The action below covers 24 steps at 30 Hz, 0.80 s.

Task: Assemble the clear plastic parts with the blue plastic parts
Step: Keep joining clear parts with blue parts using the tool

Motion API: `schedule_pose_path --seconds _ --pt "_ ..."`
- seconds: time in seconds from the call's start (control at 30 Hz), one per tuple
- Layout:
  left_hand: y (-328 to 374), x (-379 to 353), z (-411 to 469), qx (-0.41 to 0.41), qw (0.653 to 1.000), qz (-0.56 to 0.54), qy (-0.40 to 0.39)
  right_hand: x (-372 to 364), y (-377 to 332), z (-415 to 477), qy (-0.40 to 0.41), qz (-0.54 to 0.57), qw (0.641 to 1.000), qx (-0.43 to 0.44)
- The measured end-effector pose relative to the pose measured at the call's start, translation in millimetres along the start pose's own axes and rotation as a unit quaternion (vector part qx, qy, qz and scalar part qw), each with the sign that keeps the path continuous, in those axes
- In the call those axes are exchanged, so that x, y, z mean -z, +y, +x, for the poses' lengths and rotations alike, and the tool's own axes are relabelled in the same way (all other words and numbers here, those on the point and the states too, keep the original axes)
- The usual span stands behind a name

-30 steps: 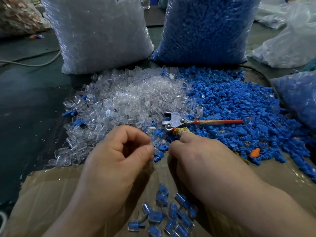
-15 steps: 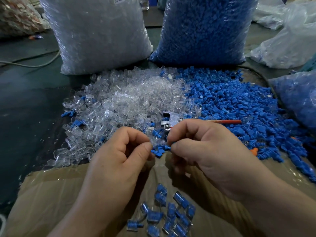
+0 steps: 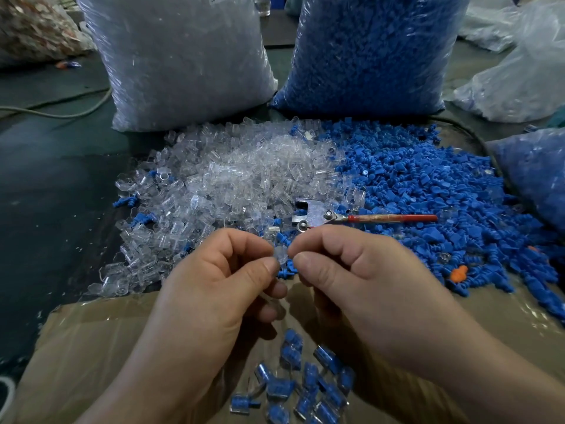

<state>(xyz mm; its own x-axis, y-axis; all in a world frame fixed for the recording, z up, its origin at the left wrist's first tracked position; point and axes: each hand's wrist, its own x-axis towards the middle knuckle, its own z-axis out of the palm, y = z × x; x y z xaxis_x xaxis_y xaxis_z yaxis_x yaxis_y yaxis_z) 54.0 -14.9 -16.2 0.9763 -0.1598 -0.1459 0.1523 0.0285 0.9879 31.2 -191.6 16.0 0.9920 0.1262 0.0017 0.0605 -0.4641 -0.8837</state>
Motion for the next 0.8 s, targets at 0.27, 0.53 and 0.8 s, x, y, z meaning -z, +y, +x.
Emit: schedule_pose_path --seconds 0.27,0.53,0.8 --pt "6.3 -4.6 -5.3 -0.008 0.999 0.051 -0.002 -1.7 -1.3 -0.5 0.043 -0.018 0.998 0.048" --pt "8.0 -5.5 -5.7 -0.003 0.998 0.056 -0.005 0.0 2.9 1.2 -0.002 0.066 0.998 -0.006" --pt "9.5 -9.7 -6.8 -0.018 0.998 0.063 -0.002 1.2 3.8 -0.6 0.029 -0.146 0.985 0.085"
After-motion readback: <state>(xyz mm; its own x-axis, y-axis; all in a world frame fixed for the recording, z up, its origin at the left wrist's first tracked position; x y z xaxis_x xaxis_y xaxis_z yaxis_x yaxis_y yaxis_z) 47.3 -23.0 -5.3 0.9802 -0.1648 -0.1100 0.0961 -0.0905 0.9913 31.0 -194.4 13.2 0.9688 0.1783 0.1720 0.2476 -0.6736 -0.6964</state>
